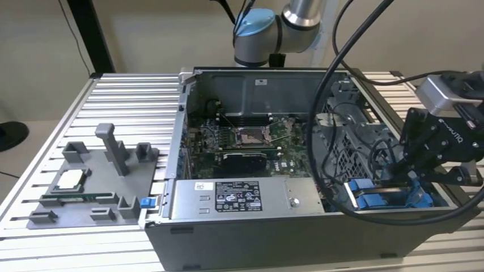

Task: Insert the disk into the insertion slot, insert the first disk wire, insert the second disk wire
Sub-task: 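Insert the first disk wire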

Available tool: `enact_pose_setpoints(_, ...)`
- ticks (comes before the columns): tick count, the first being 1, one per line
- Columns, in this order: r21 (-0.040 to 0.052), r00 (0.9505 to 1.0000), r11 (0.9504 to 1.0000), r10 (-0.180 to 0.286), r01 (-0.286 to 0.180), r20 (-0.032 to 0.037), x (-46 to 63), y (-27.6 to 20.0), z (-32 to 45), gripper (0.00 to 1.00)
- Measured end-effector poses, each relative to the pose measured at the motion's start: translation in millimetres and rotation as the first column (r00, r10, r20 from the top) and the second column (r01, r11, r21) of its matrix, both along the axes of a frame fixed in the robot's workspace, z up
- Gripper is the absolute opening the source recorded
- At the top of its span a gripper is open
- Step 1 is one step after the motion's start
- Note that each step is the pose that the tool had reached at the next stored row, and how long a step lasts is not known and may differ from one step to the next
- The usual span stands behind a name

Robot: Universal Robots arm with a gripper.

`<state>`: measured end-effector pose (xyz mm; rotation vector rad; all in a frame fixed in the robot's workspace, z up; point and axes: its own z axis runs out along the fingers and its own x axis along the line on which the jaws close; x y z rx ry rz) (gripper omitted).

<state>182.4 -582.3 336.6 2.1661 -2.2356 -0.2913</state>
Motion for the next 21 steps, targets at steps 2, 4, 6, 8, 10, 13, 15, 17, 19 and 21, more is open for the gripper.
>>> enact_pose_setpoints(2,-0.0006,1.0000,1.0000,0.000,0.000,0.0010,-0.1,0.3,-1.5,0.00)
enact_pose_setpoints(4,-0.0019,1.0000,1.0000,0.000,0.000,0.0025,-0.1,0.8,-3.7,0.00)
enact_pose_setpoints(6,-0.0035,1.0000,1.0000,0.000,0.000,0.0035,-0.1,1.0,-6.1,0.00)
enact_pose_setpoints(8,-0.0027,1.0000,1.0000,0.000,0.000,0.0037,-0.1,1.3,-9.0,0.00)
enact_pose_setpoints(10,-0.0030,1.0000,1.0000,0.000,0.000,0.0038,-0.1,1.0,-9.1,0.00)
enact_pose_setpoints(13,-0.0007,1.0000,1.0000,-0.001,0.001,0.0034,-0.2,1.3,-8.5,0.00)
enact_pose_setpoints(15,-0.0016,1.0000,1.0000,-0.002,0.002,0.0029,-0.3,1.4,-2.9,1.00)
enact_pose_setpoints(17,-0.0013,1.0000,1.0000,-0.002,0.002,0.0024,-0.3,1.3,3.7,1.00)
enact_pose_setpoints(19,-0.0020,1.0000,1.0000,-0.002,0.002,0.0021,-0.3,1.3,10.3,1.00)
enact_pose_setpoints(21,-0.0020,1.0000,1.0000,-0.002,0.002,0.0019,-0.3,1.4,15.9,1.00)
